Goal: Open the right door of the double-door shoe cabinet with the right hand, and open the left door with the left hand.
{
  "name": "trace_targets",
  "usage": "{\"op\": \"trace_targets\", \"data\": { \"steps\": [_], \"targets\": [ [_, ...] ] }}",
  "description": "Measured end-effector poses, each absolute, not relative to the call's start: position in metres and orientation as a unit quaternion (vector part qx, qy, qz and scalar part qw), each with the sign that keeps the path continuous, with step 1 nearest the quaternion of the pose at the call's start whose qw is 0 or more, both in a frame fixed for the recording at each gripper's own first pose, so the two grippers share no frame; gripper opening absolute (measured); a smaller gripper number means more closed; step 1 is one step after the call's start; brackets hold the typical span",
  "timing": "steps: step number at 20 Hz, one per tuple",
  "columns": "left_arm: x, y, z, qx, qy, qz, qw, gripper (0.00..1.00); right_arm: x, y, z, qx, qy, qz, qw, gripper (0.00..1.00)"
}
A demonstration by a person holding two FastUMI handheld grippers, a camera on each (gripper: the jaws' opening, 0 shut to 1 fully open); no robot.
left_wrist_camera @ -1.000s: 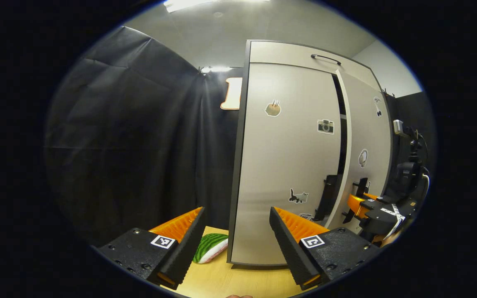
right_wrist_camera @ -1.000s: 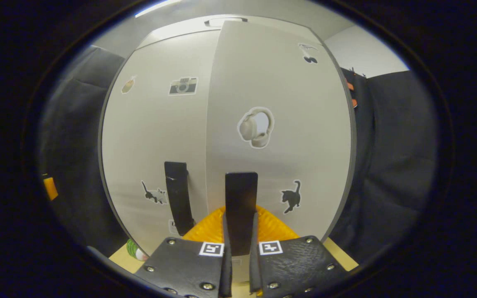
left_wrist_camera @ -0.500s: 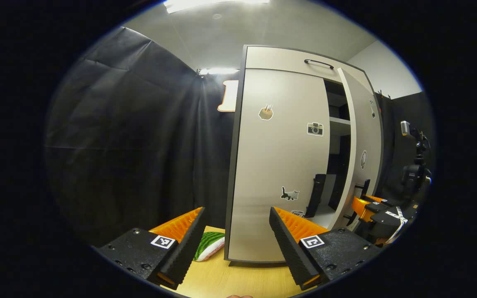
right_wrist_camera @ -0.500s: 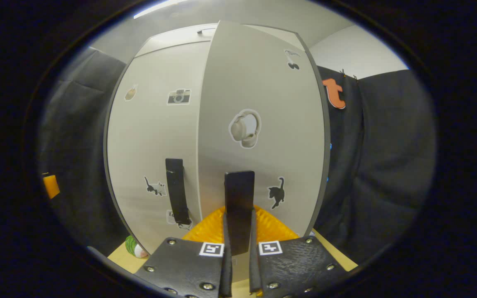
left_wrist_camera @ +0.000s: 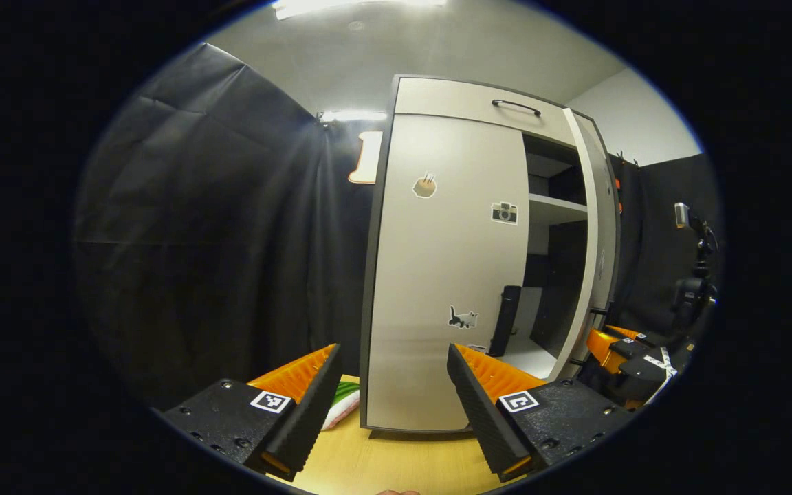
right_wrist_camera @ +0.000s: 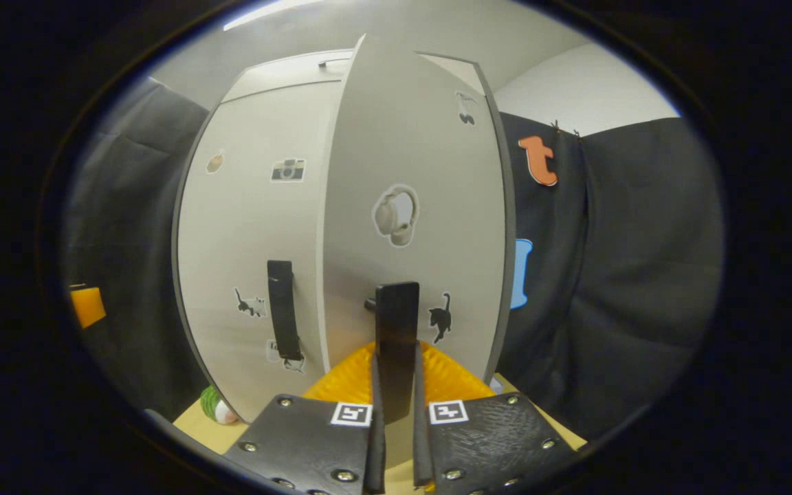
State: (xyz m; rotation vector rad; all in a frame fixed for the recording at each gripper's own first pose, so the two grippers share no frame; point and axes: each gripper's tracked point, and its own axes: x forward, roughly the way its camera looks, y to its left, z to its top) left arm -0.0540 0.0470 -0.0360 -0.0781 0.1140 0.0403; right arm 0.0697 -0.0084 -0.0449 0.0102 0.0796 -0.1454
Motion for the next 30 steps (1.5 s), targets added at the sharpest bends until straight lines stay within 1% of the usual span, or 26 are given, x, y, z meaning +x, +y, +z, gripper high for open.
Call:
{"op": "trace_targets", "data": {
  "steps": [1, 2, 3, 5, 6, 9, 10, 11, 17, 21, 22, 25, 30],
  "targets": [
    [-0.054, 0.043, -0.037, -0.04, 0.059, 0.014, 0.997, 0.94, 0.069, -0.008, -0.046, 0.007, 0.042, -0.071, 0.997, 0.16],
    [-0.053, 0.038, -0.039, -0.042, 0.06, 0.008, 0.997, 0.96, 0.067, -0.007, -0.044, 0.012, 0.04, -0.07, 0.997, 0.11],
    [-0.052, 0.034, -0.04, -0.043, 0.061, 0.003, 0.997, 0.94, 0.067, -0.007, -0.046, 0.018, 0.045, -0.071, 0.996, 0.11],
    [-0.05, 0.024, -0.043, -0.043, 0.067, -0.01, 0.997, 0.94, 0.065, -0.008, -0.046, 0.017, 0.044, -0.073, 0.996, 0.11],
    [-0.049, 0.019, -0.044, -0.043, 0.068, -0.016, 0.997, 0.96, 0.064, -0.011, -0.045, 0.014, 0.044, -0.076, 0.996, 0.1],
    [-0.046, 0.008, -0.046, -0.041, 0.071, -0.029, 0.996, 0.94, 0.061, -0.017, -0.045, 0.01, 0.041, -0.086, 0.995, 0.1],
    [-0.045, 0.005, -0.047, -0.041, 0.072, -0.034, 0.996, 0.96, 0.06, -0.019, -0.045, 0.011, 0.041, -0.089, 0.995, 0.1],
    [-0.043, 0.002, -0.048, -0.041, 0.073, -0.038, 0.996, 0.94, 0.059, -0.02, -0.045, 0.012, 0.041, -0.093, 0.995, 0.1],
    [-0.036, -0.023, -0.057, -0.049, 0.085, -0.067, 0.993, 0.94, 0.054, -0.034, -0.044, 0.014, 0.037, -0.12, 0.992, 0.1],
    [-0.033, -0.035, -0.062, -0.052, 0.091, -0.081, 0.991, 0.94, 0.048, -0.044, -0.045, 0.02, 0.04, -0.14, 0.989, 0.09],
    [-0.031, -0.038, -0.063, -0.053, 0.091, -0.084, 0.991, 0.93, 0.047, -0.047, -0.045, 0.02, 0.042, -0.143, 0.989, 0.09],
    [-0.03, -0.046, -0.065, -0.053, 0.092, -0.092, 0.99, 0.94, 0.046, -0.048, -0.046, 0.029, 0.045, -0.147, 0.988, 0.09],
    [-0.029, -0.057, -0.067, -0.057, 0.096, -0.098, 0.989, 0.95, 0.043, -0.069, -0.045, 0.001, 0.045, -0.169, 0.985, 0.09]
  ]
}}
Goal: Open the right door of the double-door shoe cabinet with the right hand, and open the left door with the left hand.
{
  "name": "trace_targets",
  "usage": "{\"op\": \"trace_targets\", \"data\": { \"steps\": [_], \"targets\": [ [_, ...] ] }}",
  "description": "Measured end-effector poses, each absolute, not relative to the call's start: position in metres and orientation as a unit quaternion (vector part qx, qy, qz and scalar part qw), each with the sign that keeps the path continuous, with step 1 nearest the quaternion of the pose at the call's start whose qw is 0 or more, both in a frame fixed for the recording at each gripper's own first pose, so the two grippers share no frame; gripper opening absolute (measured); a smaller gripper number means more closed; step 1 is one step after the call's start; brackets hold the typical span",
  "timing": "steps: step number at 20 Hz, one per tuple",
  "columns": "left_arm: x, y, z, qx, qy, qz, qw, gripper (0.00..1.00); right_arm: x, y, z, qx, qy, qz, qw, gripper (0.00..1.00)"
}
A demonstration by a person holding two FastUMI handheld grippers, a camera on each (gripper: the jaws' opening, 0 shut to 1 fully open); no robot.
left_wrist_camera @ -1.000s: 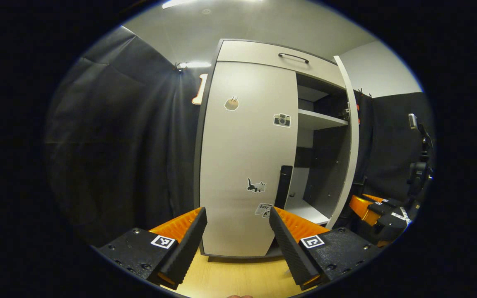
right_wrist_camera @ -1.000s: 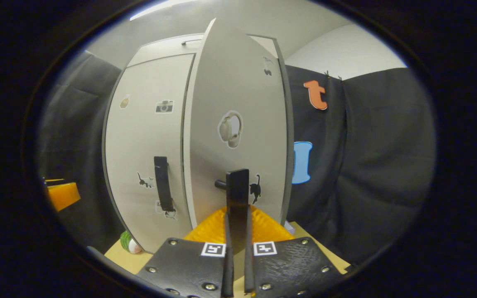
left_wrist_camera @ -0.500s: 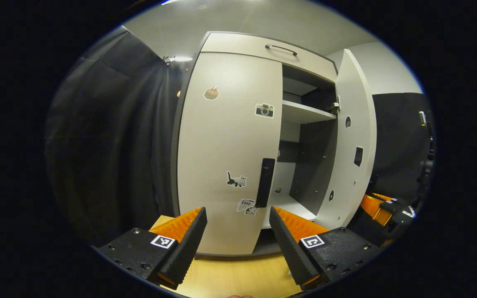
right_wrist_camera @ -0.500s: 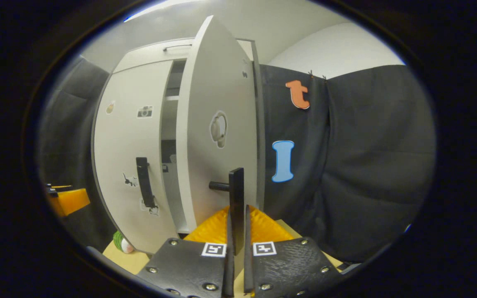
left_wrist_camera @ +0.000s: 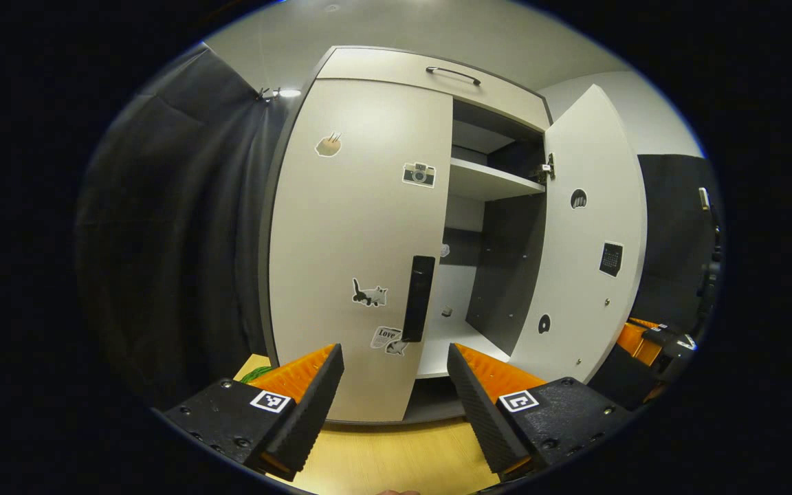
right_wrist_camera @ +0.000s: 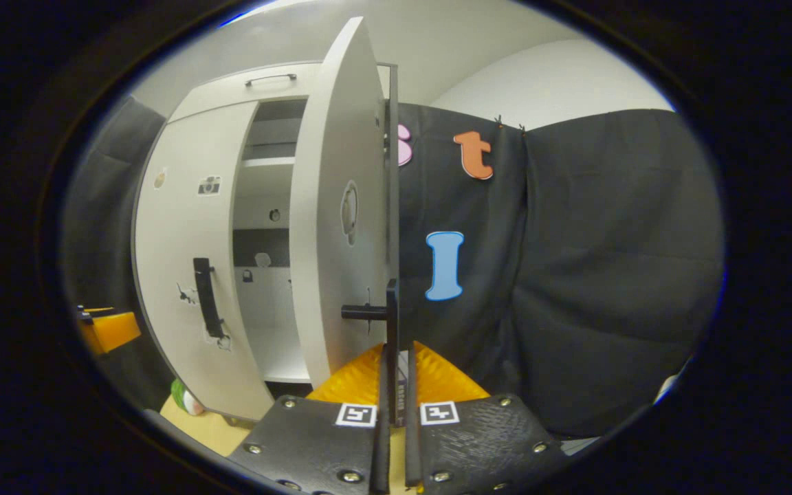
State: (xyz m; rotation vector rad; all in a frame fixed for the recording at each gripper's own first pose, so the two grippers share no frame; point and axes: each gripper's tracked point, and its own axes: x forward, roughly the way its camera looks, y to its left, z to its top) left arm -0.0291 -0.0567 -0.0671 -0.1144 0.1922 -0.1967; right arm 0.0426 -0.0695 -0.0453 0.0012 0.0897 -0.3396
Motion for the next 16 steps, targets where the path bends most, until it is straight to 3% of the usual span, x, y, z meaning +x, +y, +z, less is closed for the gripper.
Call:
{"op": "trace_targets", "data": {
  "steps": [2, 4, 16],
  "targets": [
    [-0.028, -0.058, -0.068, -0.057, 0.097, -0.097, 0.989, 0.95, 0.039, -0.079, -0.039, -0.003, 0.034, -0.18, 0.983, 0.09],
    [-0.026, -0.059, -0.069, -0.058, 0.098, -0.095, 0.989, 0.94, 0.043, -0.074, -0.042, 0.021, 0.031, -0.163, 0.986, 0.01],
    [0.006, -0.064, -0.079, -0.052, 0.102, -0.089, 0.989, 0.94, 0.046, -0.071, -0.044, 0.019, 0.032, -0.117, 0.992, 0.01]
  ]
}}
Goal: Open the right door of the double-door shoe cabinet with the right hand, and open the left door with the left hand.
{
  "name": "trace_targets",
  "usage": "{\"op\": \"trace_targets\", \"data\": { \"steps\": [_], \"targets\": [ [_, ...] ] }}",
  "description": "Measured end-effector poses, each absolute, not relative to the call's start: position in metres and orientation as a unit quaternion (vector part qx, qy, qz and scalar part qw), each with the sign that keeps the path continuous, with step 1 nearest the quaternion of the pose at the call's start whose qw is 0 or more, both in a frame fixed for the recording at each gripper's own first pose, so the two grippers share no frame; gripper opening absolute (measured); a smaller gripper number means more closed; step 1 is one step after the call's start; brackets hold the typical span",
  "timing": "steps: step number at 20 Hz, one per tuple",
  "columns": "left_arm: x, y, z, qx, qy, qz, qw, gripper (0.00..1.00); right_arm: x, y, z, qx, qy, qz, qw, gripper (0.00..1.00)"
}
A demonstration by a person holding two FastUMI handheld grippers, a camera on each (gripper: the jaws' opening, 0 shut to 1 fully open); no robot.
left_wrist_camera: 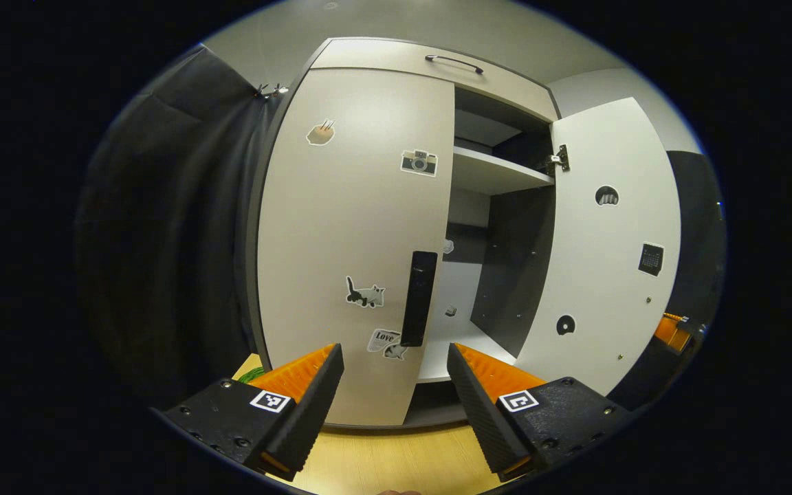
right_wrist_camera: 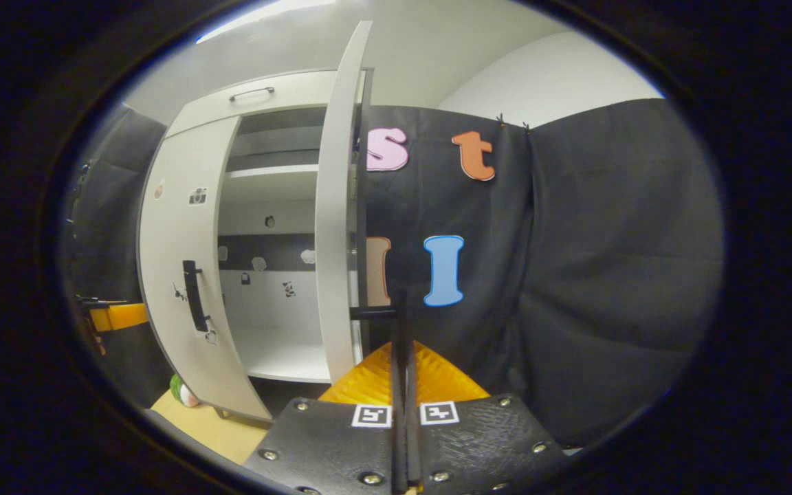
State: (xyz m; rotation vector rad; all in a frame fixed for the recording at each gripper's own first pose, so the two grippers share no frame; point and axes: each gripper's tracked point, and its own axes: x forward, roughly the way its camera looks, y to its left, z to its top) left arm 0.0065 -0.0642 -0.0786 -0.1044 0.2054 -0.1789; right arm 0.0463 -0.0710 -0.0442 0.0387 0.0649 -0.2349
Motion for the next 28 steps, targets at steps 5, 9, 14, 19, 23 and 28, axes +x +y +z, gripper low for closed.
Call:
{"op": "trace_targets", "data": {
  "steps": [5, 9, 14, 19, 23, 28],
  "targets": [
    [0.034, -0.076, -0.084, -0.057, 0.107, -0.103, 0.987, 0.92, 0.04, -0.081, -0.046, 0.005, 0.036, -0.13, 0.991, 0.01],
    [0.066, -0.09, -0.088, -0.045, 0.108, -0.109, 0.987, 0.93, 0.033, -0.101, -0.045, -0.013, 0.033, -0.166, 0.985, 0.07],
    [0.099, -0.097, -0.09, -0.035, 0.1, -0.099, 0.989, 0.93, 0.023, -0.115, -0.046, -0.007, 0.036, -0.214, 0.976, 0.55],
    [0.122, -0.097, -0.093, -0.021, 0.09, -0.078, 0.993, 0.91, 0.015, -0.13, -0.049, -0.02, 0.046, -0.246, 0.968, 0.69],
    [0.136, -0.102, -0.097, -0.009, 0.087, -0.073, 0.994, 0.81, 0.008, -0.137, -0.054, -0.027, 0.059, -0.262, 0.963, 0.7],
    [0.14, -0.098, -0.099, 0.016, 0.076, -0.047, 0.996, 0.66, 0.005, -0.138, -0.059, -0.022, 0.074, -0.268, 0.96, 0.7]
  ]
}}
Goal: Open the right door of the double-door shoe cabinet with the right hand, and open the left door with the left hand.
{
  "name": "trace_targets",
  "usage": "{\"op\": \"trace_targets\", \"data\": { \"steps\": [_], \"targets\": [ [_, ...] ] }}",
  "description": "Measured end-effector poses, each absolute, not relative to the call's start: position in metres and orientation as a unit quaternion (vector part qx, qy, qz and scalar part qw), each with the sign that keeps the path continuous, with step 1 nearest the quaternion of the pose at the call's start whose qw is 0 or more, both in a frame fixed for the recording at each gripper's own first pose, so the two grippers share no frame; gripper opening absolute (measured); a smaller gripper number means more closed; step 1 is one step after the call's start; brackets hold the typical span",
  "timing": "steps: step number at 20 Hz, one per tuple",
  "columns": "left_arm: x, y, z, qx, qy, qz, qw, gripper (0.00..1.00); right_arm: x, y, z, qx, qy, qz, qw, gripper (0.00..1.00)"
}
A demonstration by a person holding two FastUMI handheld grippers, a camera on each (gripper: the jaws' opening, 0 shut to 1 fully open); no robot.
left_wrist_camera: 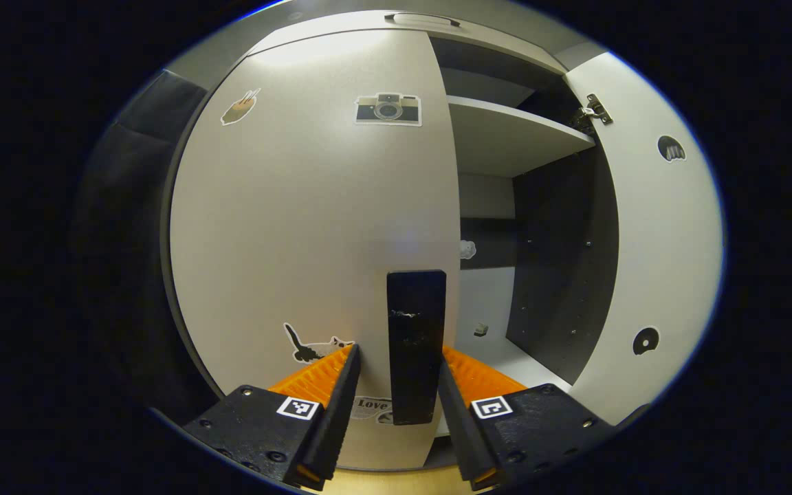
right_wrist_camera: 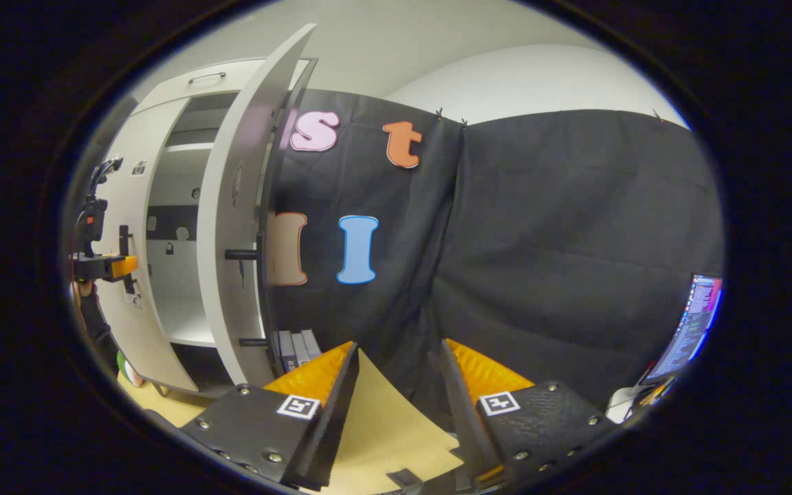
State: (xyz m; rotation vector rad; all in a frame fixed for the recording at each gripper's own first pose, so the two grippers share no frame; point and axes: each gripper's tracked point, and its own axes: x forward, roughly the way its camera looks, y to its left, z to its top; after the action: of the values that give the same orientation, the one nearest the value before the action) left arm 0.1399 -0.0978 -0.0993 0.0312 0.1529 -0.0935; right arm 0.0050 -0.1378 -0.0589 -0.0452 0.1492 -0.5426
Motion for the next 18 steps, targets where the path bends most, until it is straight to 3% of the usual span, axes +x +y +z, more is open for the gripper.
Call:
{"op": "trace_targets", "data": {
  "steps": [2, 3, 5, 8, 15, 18],
  "targets": [
    [0.139, -0.106, -0.1, 0.009, 0.075, -0.06, 0.995, 0.6, 0.005, -0.138, -0.059, -0.022, 0.074, -0.267, 0.961, 0.67],
    [0.139, -0.109, -0.1, 0.006, 0.071, -0.065, 0.995, 0.48, 0.006, -0.137, -0.06, -0.022, 0.074, -0.264, 0.961, 0.67],
    [0.137, -0.109, -0.1, 0.012, 0.072, -0.073, 0.995, 0.35, 0.006, -0.136, -0.061, -0.024, 0.076, -0.262, 0.962, 0.67],
    [0.138, -0.11, -0.1, 0.009, 0.07, -0.084, 0.994, 0.33, 0.003, -0.134, -0.063, -0.024, 0.082, -0.259, 0.962, 0.7],
    [0.126, -0.109, -0.101, 0.003, 0.089, -0.108, 0.99, 0.25, -0.001, -0.128, -0.059, -0.019, 0.076, -0.251, 0.965, 0.67],
    [0.115, -0.107, -0.1, -0.003, 0.091, -0.116, 0.989, 0.26, -0.002, -0.123, -0.059, -0.006, 0.072, -0.246, 0.966, 0.67]
  ]
}}
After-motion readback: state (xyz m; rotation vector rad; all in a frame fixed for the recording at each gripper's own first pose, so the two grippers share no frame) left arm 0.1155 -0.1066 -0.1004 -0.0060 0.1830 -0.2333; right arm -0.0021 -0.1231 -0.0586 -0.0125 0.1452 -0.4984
